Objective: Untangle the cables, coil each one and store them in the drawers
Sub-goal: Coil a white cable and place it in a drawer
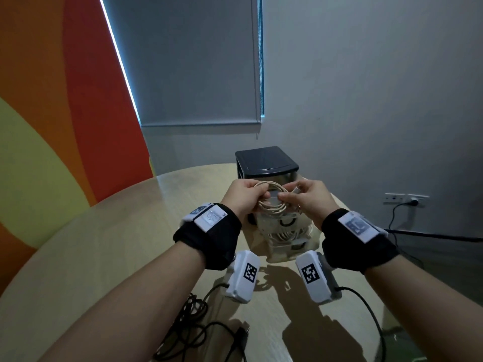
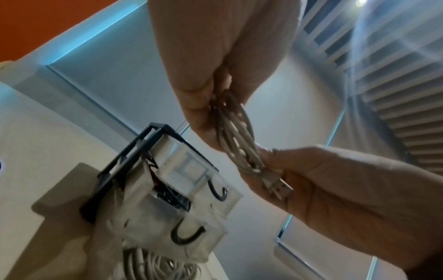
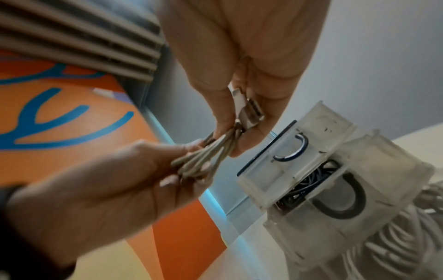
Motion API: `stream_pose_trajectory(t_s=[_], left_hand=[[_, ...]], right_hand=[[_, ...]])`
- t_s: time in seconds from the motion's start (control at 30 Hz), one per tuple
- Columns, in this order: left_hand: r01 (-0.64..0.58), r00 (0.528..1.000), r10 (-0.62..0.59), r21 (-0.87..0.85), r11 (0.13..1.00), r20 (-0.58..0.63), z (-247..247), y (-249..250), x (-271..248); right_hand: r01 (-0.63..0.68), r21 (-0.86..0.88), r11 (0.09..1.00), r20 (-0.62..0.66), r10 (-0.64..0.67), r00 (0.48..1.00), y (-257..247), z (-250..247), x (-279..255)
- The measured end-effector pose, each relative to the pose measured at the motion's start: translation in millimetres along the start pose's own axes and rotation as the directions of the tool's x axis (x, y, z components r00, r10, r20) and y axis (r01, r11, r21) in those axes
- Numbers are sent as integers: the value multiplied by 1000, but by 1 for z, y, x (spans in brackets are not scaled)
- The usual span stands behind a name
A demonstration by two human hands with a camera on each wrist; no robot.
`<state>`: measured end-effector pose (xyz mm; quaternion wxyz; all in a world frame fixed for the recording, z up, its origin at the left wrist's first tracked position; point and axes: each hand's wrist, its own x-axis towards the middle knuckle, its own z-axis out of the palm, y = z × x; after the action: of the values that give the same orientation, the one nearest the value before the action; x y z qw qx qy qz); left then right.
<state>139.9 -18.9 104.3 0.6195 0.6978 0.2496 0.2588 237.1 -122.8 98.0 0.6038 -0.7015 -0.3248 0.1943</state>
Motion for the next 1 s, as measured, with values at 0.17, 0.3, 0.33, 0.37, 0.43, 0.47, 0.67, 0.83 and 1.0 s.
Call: stream_pose_trajectory(t_s=[0.17,0.3,0.33,0.37,0.43,0.47,0.67,0.83,1.0], left_hand=[[7,992,-7,1,1000,-124,5,-18,7],[19,992,-23,-31,999,-126,-10,-18,7],[13,994,-17,-40,999,-112,-13,-18,7],[-1,995,-3,-42,999,-98,-15,-17,5],[-40,996,38,-20,999,-83,-16,-16,2],[-60,995,60,-3,998,-80,-15,-14,1],[-130,986,133,33,991,-100,-16,-12,0],[-169,971,189,134,976,-148,-15,-17,1],[-218,951,268,282,934,-154,-17,-23,6]], right_hand=[[2,-3,1000,4,-2,1000,9,14,-3],[-171,414,894,200,95,975,13,6,-13],[-214,497,841,247,99,964,13,4,-14],[-237,543,806,269,100,958,13,4,-15],[-238,560,793,261,103,960,12,7,-15],[-233,560,795,242,112,964,12,10,-15],[-227,600,767,159,164,974,9,13,-16],[-221,568,793,127,180,975,8,10,-24],[-239,486,841,254,126,959,4,4,-25]])
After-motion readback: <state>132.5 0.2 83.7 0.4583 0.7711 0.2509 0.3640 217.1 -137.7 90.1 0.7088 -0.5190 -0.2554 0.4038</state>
